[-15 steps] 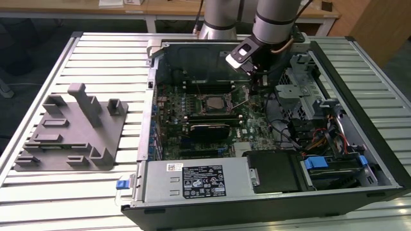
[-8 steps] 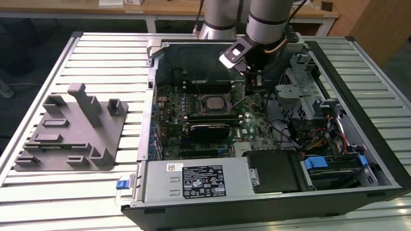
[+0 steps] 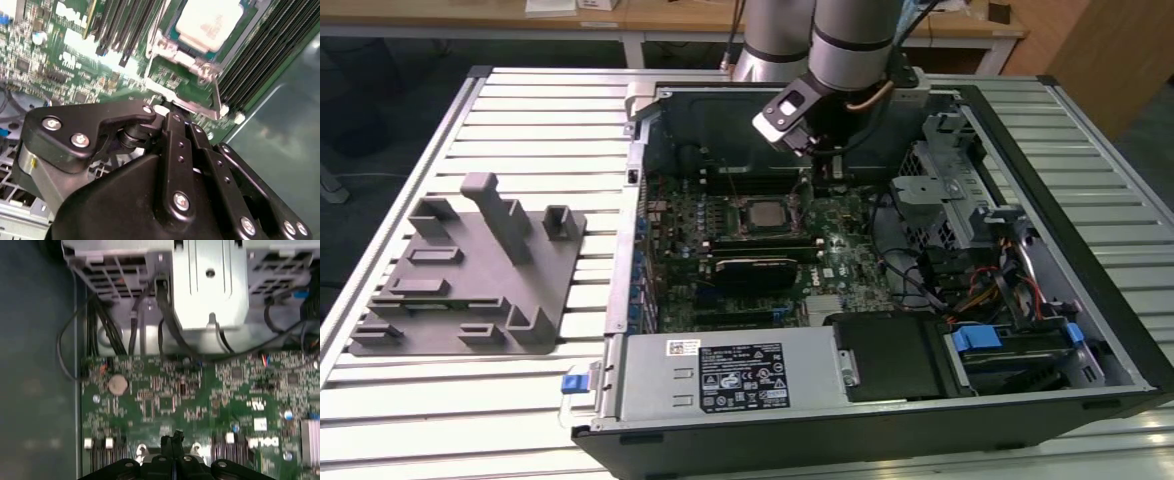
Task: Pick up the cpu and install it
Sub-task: 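Close the cpu cover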
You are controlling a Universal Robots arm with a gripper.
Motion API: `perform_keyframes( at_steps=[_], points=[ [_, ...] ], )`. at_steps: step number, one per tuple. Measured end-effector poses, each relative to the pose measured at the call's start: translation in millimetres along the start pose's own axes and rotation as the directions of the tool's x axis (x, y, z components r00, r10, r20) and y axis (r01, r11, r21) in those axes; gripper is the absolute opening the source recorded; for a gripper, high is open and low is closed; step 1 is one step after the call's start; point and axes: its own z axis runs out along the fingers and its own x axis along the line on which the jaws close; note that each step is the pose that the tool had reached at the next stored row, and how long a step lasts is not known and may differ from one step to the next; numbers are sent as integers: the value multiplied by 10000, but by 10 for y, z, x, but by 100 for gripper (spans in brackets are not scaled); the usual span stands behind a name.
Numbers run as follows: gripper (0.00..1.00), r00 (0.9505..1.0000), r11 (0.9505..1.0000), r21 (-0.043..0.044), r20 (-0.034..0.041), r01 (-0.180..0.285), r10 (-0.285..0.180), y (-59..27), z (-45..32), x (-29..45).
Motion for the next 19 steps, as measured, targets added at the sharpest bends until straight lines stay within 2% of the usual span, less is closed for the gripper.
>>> perform_keyframes(
  at_steps=[11, 17, 18, 19],
  points=[
    [11, 10000, 10000, -5, -4, 0, 0, -374, -11, -14],
    [11, 10000, 10000, -5, -3, 0, 0, -385, -12, -14],
    [11, 10000, 10000, 31, -3, 0, 0, -385, -10, -14],
    [11, 10000, 9999, 142, 4, -3, 3, -386, -7, -15]
  ],
)
